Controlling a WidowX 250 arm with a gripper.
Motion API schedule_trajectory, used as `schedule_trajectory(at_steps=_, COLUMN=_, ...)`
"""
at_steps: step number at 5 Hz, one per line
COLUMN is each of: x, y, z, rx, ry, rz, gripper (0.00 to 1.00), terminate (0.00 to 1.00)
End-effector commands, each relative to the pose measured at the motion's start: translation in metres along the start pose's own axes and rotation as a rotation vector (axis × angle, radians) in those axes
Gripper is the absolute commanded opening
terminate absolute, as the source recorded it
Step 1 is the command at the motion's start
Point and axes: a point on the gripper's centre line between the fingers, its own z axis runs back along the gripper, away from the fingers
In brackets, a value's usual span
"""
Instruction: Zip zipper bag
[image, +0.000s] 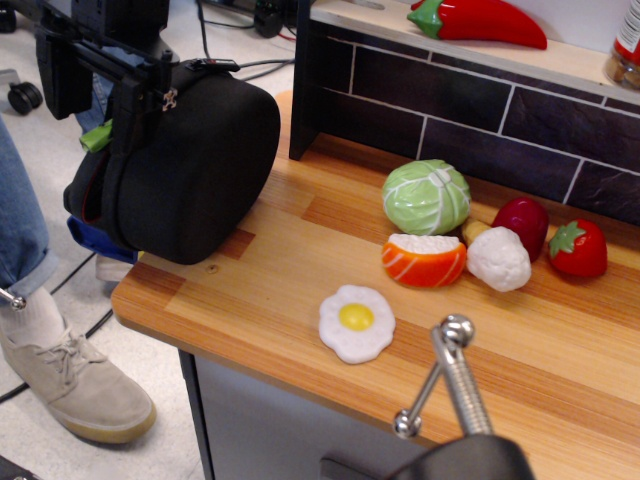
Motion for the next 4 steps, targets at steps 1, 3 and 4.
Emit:
schedule_trajectory(at_steps=1, x=0.002, y=0.001, z=-0.001, rx=0.029, ry=-0.025, rz=-0.034, gripper=1.0, terminate=0.0)
schedule_trajectory(at_steps=3, x=0.007, y=-0.008, z=0.007, rx=-0.02, ry=-0.029, rz=-0.016, gripper=0.0, terminate=0.0)
schedule_trajectory(at_steps=4, x=0.001, y=-0.007, z=0.01, rx=-0.041, ry=-0.052, rz=0.003, gripper=0.0, terminate=0.0)
